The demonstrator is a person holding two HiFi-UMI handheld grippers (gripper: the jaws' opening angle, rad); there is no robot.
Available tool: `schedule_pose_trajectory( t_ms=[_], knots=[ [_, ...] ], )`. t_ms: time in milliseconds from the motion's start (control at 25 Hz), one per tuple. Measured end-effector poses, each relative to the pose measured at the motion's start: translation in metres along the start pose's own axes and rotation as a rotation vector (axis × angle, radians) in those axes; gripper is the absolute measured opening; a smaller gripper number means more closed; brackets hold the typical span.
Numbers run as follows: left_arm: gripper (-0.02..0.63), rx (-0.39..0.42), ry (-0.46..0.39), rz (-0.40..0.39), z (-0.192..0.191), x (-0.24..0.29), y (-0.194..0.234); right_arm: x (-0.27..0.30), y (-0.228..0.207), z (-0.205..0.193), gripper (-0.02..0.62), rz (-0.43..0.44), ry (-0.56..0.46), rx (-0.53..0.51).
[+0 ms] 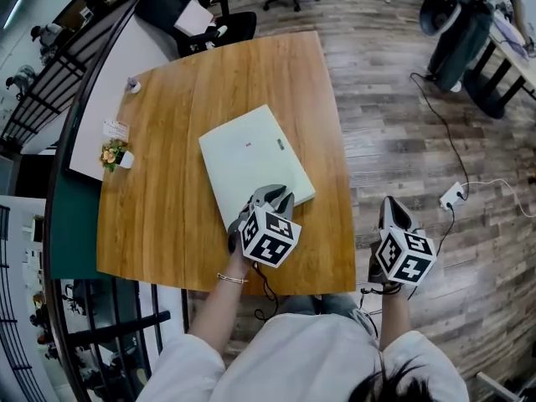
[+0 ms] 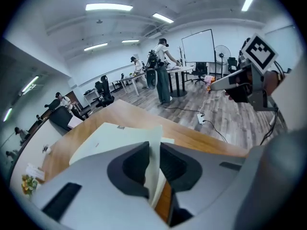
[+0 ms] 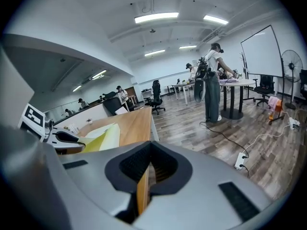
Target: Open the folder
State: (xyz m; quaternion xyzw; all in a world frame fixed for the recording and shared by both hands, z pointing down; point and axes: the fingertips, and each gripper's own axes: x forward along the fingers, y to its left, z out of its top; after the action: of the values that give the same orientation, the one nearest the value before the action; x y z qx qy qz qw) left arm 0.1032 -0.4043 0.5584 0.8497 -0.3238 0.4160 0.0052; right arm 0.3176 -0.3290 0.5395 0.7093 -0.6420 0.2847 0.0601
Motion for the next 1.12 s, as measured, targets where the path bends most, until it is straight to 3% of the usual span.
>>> schedule_pose_trajectory(
  t_ms=[480,1120],
  knots=[
    [0.026,-0.149,-0.138,0.187,0.011,-0.051,0.030,0.006,0.045,0.019,0.002,0.095,-0.019,-0.094],
    [0.015,-0.381,-0.285,0.320,-0.006,-0.108,0.073,0.026,0.112,0.040,0.002,0.228,-0.022,-0.235]
  ],
)
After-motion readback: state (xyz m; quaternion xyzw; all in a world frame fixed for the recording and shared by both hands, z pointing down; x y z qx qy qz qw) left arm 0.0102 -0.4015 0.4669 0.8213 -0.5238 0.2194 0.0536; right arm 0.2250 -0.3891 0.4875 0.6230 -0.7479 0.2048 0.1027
